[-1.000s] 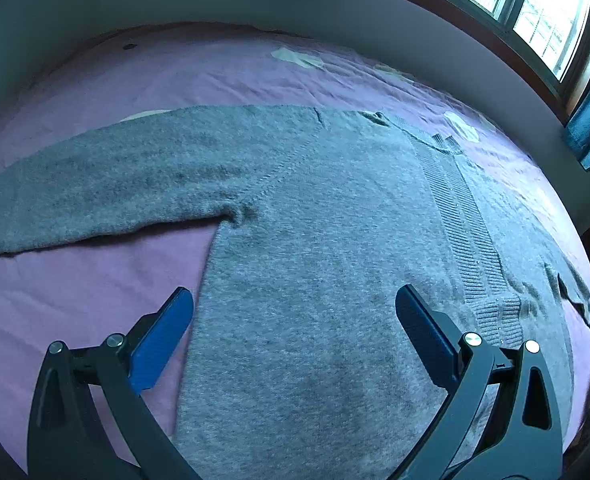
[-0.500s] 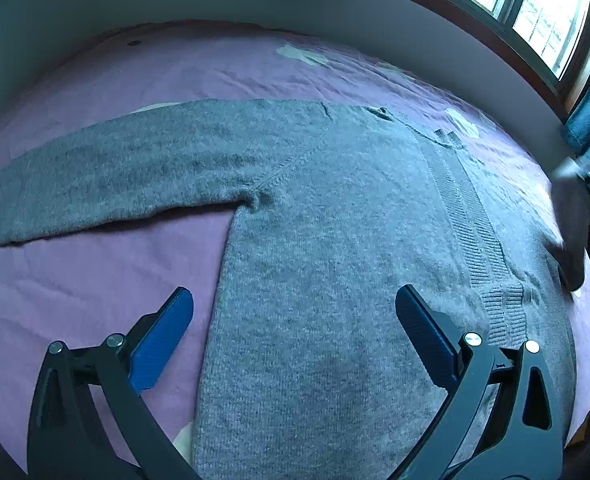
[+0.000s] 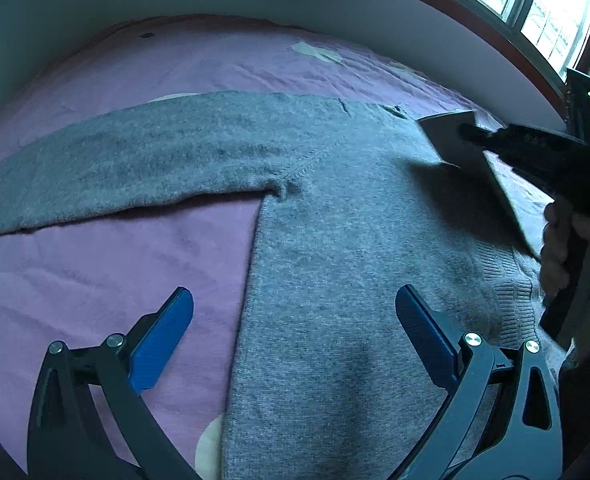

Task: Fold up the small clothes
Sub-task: 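Carry the sleeve across the sweater body with the right gripper, laying the cuff down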

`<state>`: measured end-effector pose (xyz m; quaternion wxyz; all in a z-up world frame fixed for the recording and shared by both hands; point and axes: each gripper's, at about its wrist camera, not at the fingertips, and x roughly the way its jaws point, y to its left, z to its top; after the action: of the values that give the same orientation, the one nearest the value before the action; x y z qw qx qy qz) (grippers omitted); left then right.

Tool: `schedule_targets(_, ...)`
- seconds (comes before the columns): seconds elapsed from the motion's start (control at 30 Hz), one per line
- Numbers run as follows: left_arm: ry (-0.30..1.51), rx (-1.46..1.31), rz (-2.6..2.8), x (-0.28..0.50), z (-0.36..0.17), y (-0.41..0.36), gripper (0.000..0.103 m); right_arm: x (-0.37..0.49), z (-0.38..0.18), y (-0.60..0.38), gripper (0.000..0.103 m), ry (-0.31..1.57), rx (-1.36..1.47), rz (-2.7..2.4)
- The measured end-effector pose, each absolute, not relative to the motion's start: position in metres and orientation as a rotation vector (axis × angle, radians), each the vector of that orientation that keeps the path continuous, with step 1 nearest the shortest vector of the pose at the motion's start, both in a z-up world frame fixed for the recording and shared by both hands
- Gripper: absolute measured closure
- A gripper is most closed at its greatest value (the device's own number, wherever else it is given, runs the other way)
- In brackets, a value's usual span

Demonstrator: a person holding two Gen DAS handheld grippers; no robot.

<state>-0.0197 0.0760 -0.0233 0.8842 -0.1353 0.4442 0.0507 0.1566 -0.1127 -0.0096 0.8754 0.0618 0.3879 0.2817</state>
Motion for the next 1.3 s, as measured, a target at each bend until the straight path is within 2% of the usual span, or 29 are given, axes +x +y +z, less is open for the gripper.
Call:
schedule_targets(0.3, 0.93, -0.268, 0.103, -0.019, -0.026, 0.073, 0.002, 0.13, -0.035, -0.075, 0.097, 0.881, -0.06, 0.723)
schedule_targets(0.9, 0.938, -0.248, 0.107, -0.018, -0.03, 0.071, 0.002, 0.118, -0.052, -0.037, 0.097, 0.941, -0.125, 0.81)
schedule_targets(1.1, 0.937, -0.248, 0.102, -0.018, -0.029, 0.072, 0.002, 0.109, -0.046, -0.051, 0.097, 0.982, -0.045, 0.879)
schedule_targets(1.17, 0.935, -0.252, 0.099, -0.019, -0.03, 0.072, 0.002, 0.109, -0.029, -0.082, 0.092, 0.956, 0.057, 0.89)
schedule_targets(1.2, 0.933, -0.253, 0.097, -0.019, -0.03, 0.072, 0.002, 0.109, -0.021, -0.1, 0.084, 0.941, 0.099, 0.881)
schedule_targets(1.23, 0.932, -0.253, 0.096, -0.02, -0.03, 0.073, 0.002, 0.11, -0.012, -0.123, 0.069, 0.917, 0.15, 0.863)
schedule_targets(1.3, 0.929, -0.253, 0.092, -0.02, -0.03, 0.072, 0.002, 0.112, 0.001, -0.171, 0.054, 0.866, 0.235, 0.814)
